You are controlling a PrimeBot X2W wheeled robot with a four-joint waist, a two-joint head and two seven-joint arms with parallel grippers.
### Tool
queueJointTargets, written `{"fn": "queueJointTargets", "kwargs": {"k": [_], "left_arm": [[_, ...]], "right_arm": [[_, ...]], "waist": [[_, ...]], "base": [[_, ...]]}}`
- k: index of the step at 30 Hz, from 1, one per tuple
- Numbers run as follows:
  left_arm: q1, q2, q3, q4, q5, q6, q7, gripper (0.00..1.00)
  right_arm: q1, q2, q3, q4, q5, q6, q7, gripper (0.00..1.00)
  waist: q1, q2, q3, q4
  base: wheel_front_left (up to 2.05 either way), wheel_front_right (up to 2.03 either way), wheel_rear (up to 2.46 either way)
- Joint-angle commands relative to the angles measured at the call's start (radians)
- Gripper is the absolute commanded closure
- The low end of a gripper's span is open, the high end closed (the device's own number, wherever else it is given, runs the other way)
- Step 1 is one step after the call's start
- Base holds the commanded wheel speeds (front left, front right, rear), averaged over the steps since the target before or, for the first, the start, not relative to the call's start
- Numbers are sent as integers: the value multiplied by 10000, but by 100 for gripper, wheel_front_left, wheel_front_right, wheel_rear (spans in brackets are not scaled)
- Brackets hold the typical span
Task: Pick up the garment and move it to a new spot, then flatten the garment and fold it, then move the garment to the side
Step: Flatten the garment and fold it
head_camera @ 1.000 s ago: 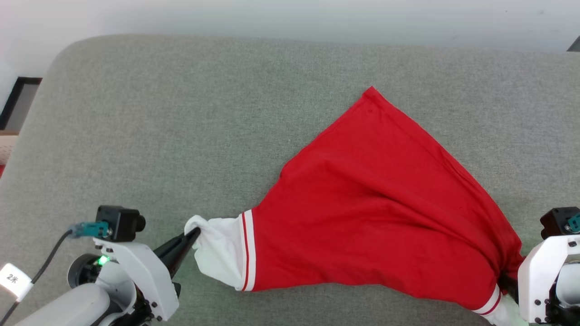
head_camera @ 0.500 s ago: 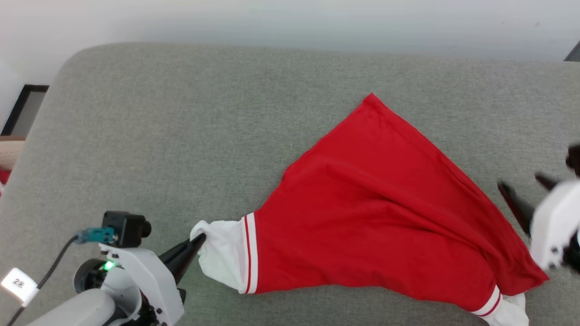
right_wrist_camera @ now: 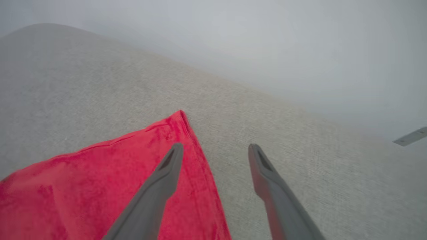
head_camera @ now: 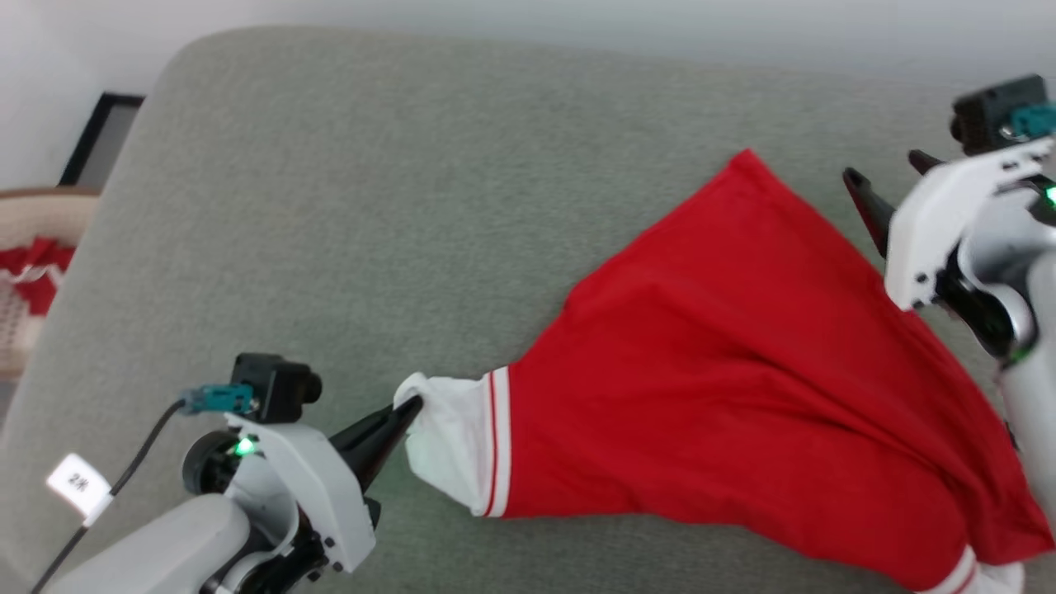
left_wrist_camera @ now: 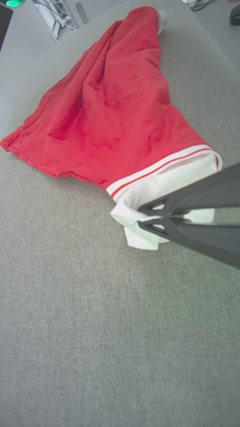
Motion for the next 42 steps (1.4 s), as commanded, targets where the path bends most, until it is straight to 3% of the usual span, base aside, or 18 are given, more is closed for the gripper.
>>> {"fn": "queueJointTargets", "kwargs": {"k": [1, 4, 15, 20, 23, 24, 25, 27, 33, 42], "left_arm": [[-134, -119, -27, 77, 63, -102, 0, 100], [-302, -343, -72, 241, 143, -254, 13, 100], [-765, -981, -176, 934, 258, -808, -28, 100], [-906, -1179, -195, 1250, 273, -999, -37, 100], [-974, -1252, -191, 1423, 243, -1099, -37, 100], [-976, -1267, -196, 1466, 236, -1112, -40, 100], [-971, -1280, -191, 1504, 222, -1143, -40, 100], [-994, -1301, -191, 1584, 199, -1178, -32, 100], [-1261, -1171, -153, 1804, 162, -1311, 226, 100], [-2702, -247, 239, 1392, 287, -959, 1438, 100]], "right_arm": [[-413, 51, 203, 595, -52, -16, -148, 0], [-1234, 136, 616, 1971, 31, -16, -354, 0], [-2818, 153, 2148, 5038, 564, -17, 169, 0], [-2984, 244, 2840, 6038, 754, -16, 736, 0], [-2881, 357, 3225, 6658, 1106, -11, 1774, 0], [-2828, 363, 3360, 6869, 1153, -5, 2210, 35], [-2847, 333, 3404, 7054, 1193, -5, 2559, 100], [-2997, 299, 3535, 7193, 1218, -6, 2872, 100], [-3769, 70, 3364, 7163, 1189, -29, 1911, 100], [-4493, 192, 3214, 6731, 1453, -19, 488, 100]], "waist": [[0, 0, 351, 437], [0, 0, 523, 706], [0, 0, 987, 1363], [0, 0, 1128, 1511], [0, 0, 1162, 1531], [0, 0, 1162, 1520], [0, 0, 1161, 1507], [0, 0, 1163, 1482], [0, 0, 998, 1274], [0, 0, 358, 606]], "base": [[0, 0, 0], [0, 0, 0], [0, 0, 0], [0, 0, 0], [0, 0, 0], [0, 0, 0], [0, 0, 0], [0, 0, 0], [0, 0, 0], [0, 0, 0]]}}
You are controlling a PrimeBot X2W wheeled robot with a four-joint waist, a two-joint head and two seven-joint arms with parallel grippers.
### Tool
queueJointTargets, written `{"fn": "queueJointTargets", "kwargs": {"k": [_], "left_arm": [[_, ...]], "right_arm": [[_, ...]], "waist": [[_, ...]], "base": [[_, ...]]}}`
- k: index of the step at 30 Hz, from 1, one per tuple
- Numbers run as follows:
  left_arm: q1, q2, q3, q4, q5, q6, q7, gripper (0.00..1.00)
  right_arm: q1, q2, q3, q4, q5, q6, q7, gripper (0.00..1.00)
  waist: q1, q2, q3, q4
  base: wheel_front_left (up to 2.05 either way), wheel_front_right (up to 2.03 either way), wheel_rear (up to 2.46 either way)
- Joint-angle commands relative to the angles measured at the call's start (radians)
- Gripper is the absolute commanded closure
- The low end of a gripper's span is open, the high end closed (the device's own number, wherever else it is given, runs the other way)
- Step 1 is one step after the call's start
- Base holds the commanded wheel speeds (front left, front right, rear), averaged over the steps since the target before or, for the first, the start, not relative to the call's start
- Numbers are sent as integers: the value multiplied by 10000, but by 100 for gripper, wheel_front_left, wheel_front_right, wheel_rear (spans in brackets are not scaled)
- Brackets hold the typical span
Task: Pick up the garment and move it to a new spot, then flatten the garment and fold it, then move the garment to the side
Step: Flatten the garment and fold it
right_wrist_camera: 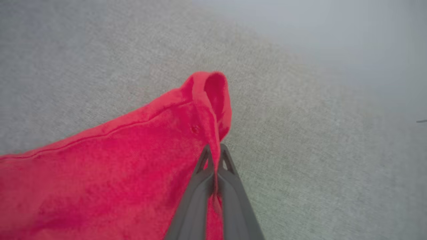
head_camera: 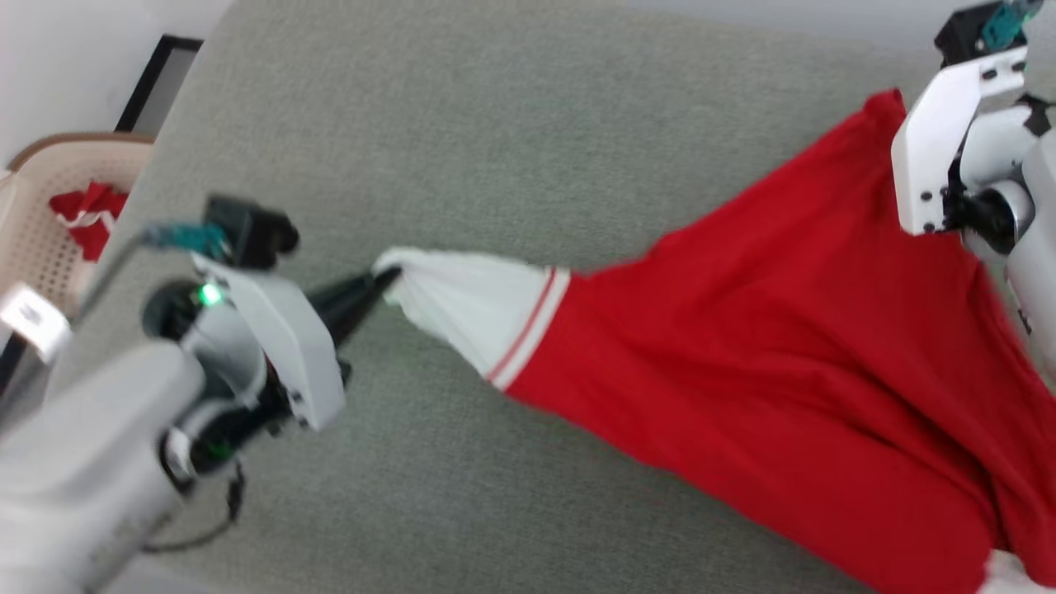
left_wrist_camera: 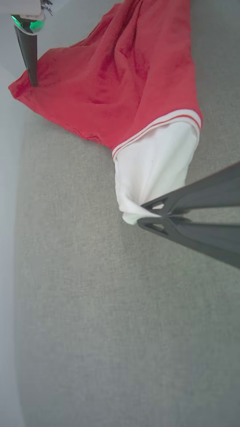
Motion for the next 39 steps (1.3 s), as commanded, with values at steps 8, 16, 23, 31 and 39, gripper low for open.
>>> {"fn": "queueJointTargets", "kwargs": {"k": [8, 16, 23, 31, 39], "left_arm": [[-2280, 603, 545, 337, 155, 149, 1590, 100], [-4263, 636, 746, 1689, 741, -95, 2433, 100], [-5887, 137, 874, 3152, 1402, -353, 2277, 100], [-7543, -661, 915, 5141, 2097, -546, 1609, 100], [-8505, -1281, 938, 6575, 2261, -807, 1060, 100]], "right_arm": [[-438, -251, 194, -878, 422, -21, -834, 100], [-692, -589, 48, -1713, 783, -23, -1537, 100], [-891, -737, -272, -2396, 837, -23, -1827, 100], [-1073, -653, -766, -2914, 530, -23, -2094, 100], [-1173, -419, -1499, -2972, -1, -23, -2453, 100]], "waist": [[0, 0, -938, -934], [0, 0, -1540, -1454], [0, 0, -1850, -1763], [0, 0, -2117, -2040], [0, 0, -2233, -2151]], "base": [[0, 0, 0], [0, 0, 0], [0, 0, 0], [0, 0, 0], [0, 0, 0]]}}
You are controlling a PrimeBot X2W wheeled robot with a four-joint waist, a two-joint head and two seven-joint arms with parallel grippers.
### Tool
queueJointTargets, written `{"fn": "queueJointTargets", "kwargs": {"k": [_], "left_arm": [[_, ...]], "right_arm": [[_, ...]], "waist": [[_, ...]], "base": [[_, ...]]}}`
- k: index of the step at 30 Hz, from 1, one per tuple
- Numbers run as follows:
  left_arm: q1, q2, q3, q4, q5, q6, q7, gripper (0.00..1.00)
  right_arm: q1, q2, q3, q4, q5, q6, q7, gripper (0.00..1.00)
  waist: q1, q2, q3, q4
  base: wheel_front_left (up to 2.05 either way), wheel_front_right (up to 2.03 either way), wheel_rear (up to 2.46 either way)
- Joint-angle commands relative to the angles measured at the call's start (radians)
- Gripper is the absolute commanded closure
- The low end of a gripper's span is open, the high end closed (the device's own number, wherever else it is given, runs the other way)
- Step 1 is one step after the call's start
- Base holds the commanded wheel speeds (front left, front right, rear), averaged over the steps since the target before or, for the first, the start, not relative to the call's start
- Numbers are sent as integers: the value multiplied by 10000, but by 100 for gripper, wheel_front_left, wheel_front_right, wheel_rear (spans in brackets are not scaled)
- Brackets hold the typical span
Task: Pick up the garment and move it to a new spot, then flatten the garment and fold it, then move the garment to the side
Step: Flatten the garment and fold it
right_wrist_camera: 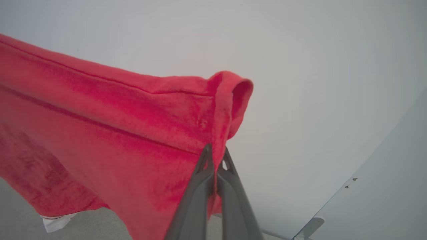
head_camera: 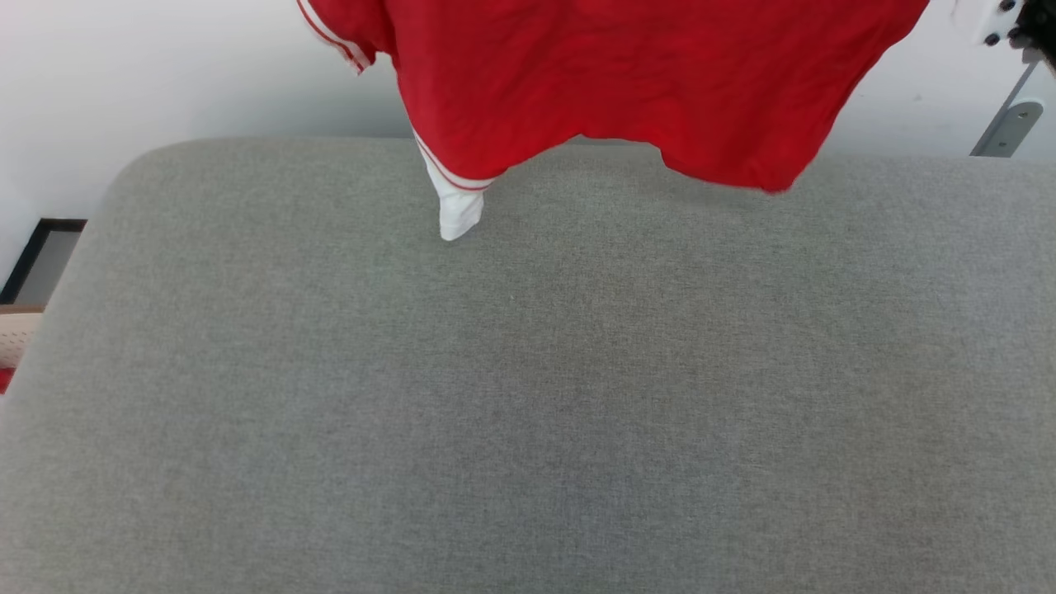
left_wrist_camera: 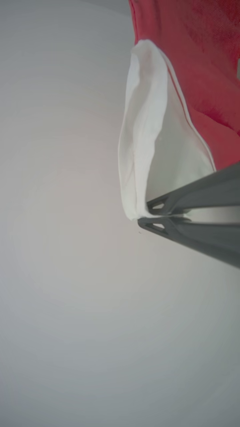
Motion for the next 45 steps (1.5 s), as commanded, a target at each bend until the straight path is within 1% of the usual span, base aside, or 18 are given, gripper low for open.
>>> {"fn": "queueJointTargets", "kwargs": {"k": [1, 5, 9, 10, 17, 18, 19, 21, 26, 29, 33, 35, 37, 39, 40, 42, 44, 45], "left_arm": [[-210, -92, 15, 316, -12, -99, -124, 100], [-459, -218, -27, 670, 58, -190, -361, 100], [-813, -374, -86, 1110, 247, -241, -920, 100], [-1015, -481, -117, 1328, 274, -277, -1184, 100], [-1855, -822, -281, 1830, 590, -317, -2578, 100], [-1975, -872, -317, 1868, 630, -320, -2784, 100], [-1975, -872, -317, 1868, 630, -320, -2784, 100], [-2267, -925, -407, 1919, 789, -305, -3281, 100], [-2814, -1033, -505, 1990, 844, -308, -4251, 100], [-2982, -966, -601, 1596, 881, -309, -4616, 100], [-2584, -928, -669, 1071, 702, -310, -4726, 100], [-2366, -748, -762, 763, 716, -310, -4738, 100], [-1903, -653, -955, 475, 497, -311, -4736, 100], [-1521, -521, -1328, 208, 329, -311, -4733, 100], [-1302, -436, -1489, 109, 61, -311, -4632, 100], [-865, -297, -2021, -321, -248, -311, -4305, 100], [-410, 10, -2464, -667, -750, -310, -3832, 100], [-230, 148, -2743, -945, -835, -311, -3652, 100]], "right_arm": [[-113, 46, -303, 97, -208, -23, -144, 100], [-219, 219, -644, 210, -607, -23, -381, 100], [-511, 533, -1199, 494, -1164, -23, -831, 100], [-709, 724, -1512, 711, -1493, -23, -1087, 100], [-1569, 1363, -2548, 1460, -3242, -23, -2457, 100], [-1662, 1427, -2707, 1569, -3537, -23, -2662, 100], [-1662, 1427, -2707, 1569, -3537, -23, -2662, 100], [-1930, 1538, -3100, 1701, -4096, -23, -3132, 100], [-2248, 1814, -4088, 1901, -5807, -23, -4083, 100], [-2375, 1917, -4887, 1851, -6826, -23, -4485, 100], [-2108, 2315, -5701, 1913, -8007, -23, -4586, 100], [-1959, 2440, -5858, 2096, -8462, -23, -4442, 100], [-1819, 2497, -6075, 2254, -8770, -23, -4357, 100], [-1660, 2550, -6215, 2422, -8998, -23, -4290, 100], [-1570, 2561, -6305, 2544, -9073, -23, -4211, 100], [-1385, 2563, -6334, 2817, -9160, -23, -4129, 100], [-1217, 2585, -6285, 3212, -9112, -21, -4043, 100], [-1146, 2532, -6242, 3361, -9087, -23, -4046, 100]], "waist": [[0, 0, 4, -20], [0, 0, 144, -66], [0, 0, 582, -162], [0, 0, 895, -201], [0, 0, 2132, -341], [0, 0, 2283, -350], [0, 0, 2283, -350], [0, 0, 2582, -354], [0, 0, 3247, -314], [0, 0, 3619, -235], [0, 0, 3913, -107], [0, 0, 3970, -54], [0, 0, 3962, 4], [0, 0, 3909, 82], [0, 0, 3872, 105], [0, 0, 3764, 181], [0, 0, 3632, 213], [0, 0, 3561, 236]], "base": [[0, 0, 0], [0, 0, 0], [0, 0, 0], [0, 0, 0], [0, 0, 0], [0, 0, 0], [0, 0, 0], [0, 0, 0], [0, 0, 0], [0, 0, 0], [0, 0, 0], [0, 0, 0], [0, 0, 0], [0, 0, 0], [0, 0, 0], [0, 0, 0], [0, 0, 0], [0, 0, 0]]}}
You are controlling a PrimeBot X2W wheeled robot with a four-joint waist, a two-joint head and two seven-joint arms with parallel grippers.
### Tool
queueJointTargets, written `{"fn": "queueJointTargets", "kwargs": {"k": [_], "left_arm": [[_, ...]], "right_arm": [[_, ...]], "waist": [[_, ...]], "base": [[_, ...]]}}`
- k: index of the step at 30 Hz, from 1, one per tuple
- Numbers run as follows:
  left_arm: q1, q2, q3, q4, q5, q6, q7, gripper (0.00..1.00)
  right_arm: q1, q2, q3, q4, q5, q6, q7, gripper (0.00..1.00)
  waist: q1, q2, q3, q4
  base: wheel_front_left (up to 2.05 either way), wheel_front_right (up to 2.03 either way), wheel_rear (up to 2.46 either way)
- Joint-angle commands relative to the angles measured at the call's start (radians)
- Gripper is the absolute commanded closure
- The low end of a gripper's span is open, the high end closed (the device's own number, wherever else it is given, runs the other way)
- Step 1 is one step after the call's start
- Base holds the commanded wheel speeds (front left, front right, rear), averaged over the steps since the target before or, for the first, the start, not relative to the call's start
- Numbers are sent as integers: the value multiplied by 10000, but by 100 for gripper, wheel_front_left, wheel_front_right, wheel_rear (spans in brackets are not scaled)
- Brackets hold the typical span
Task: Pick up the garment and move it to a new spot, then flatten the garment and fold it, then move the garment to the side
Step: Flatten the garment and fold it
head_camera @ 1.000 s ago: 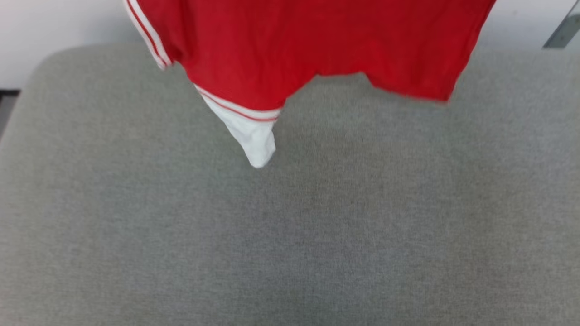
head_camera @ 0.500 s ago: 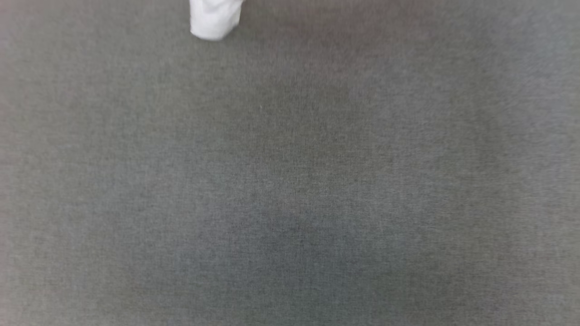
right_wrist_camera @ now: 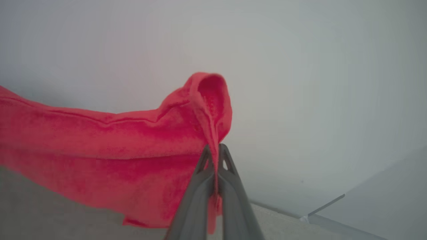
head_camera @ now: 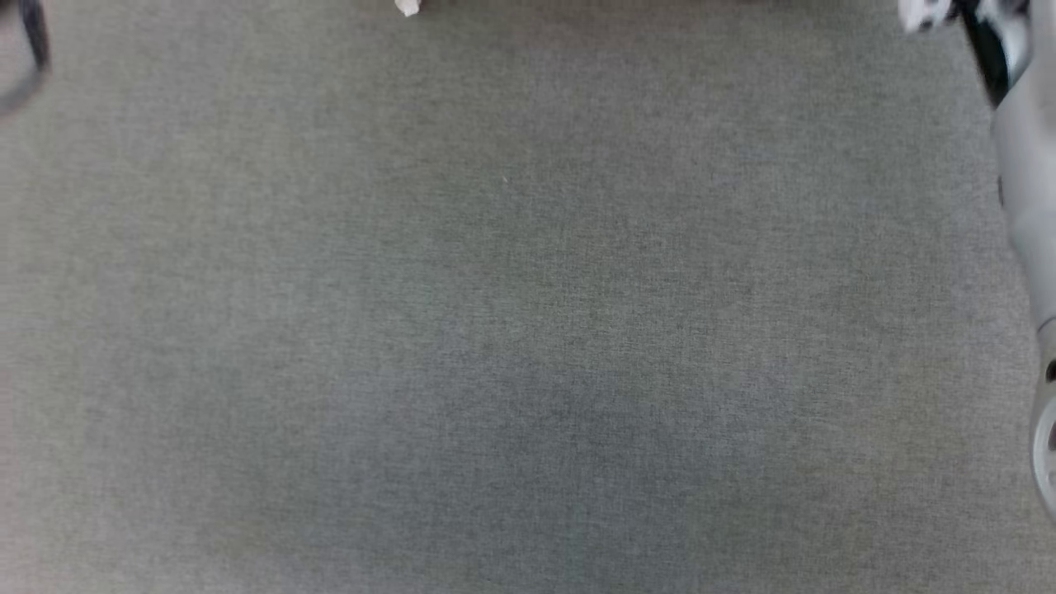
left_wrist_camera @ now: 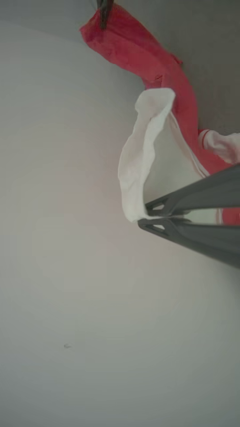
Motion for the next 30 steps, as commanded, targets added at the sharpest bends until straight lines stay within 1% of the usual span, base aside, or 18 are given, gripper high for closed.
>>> {"fn": "queueJointTargets", "kwargs": {"k": [1, 3, 4, 8, 14, 18, 19, 21, 27, 30], "left_arm": [[282, 86, -59, -143, -299, 24, 130, 100], [687, 439, -406, -666, -581, 22, 597, 100], [991, 586, -516, -959, -915, 22, 881, 100], [2098, 1289, -806, -2037, -1218, 22, 1911, 100], [3987, 2315, -889, -3456, -1536, 22, 2758, 100], [5394, 2979, -896, -4514, -1923, 66, 3251, 100], [5734, 3148, -894, -4828, -1965, 167, 3331, 100], [6455, 3520, -899, -5520, -2100, 515, 3482, 100], [8489, 4424, -897, -7756, -2650, 1843, 3618, 100], [9309, 4744, -904, -8636, -2774, 2379, 3783, 100]], "right_arm": [[162, -34, 100, 121, 83, -23, -48, 100], [386, -86, 238, 439, 133, -23, -89, 100], [556, -65, 354, 583, 175, -21, -104, 100], [1174, -49, 782, 936, 554, -21, -176, 100], [2508, 42, 1636, 1120, 1476, -21, -315, 100], [3660, -12, 2361, 1130, 2346, -21, -31, 100], [3927, -54, 2573, 1128, 2568, -21, 7, 100], [4524, -131, 2933, 1132, 3122, -23, 153, 100], [6289, -398, 4321, 1241, 4763, -20, 527, 100], [7161, -455, 5177, 898, 5698, -9, 1011, 100]], "waist": [[-1, 0, -180, 63], [-1, 0, -353, 78], [-1, 0, -459, 81], [-1, 0, -876, 106], [-1, 0, -1466, 62], [-1, 0, -1823, 63], [-1, 0, -1908, 59], [-1, 0, -2060, 52], [-1, 0, -2343, 28], [-1, 0, -2411, 19]], "base": [[0, 0, 0], [0, 0, 0], [0, 0, 0], [0, 0, 0], [0, 0, 0], [0, 0, 0], [0, 0, 0], [0, 0, 0], [0, 0, 0], [0, 0, 0]]}}
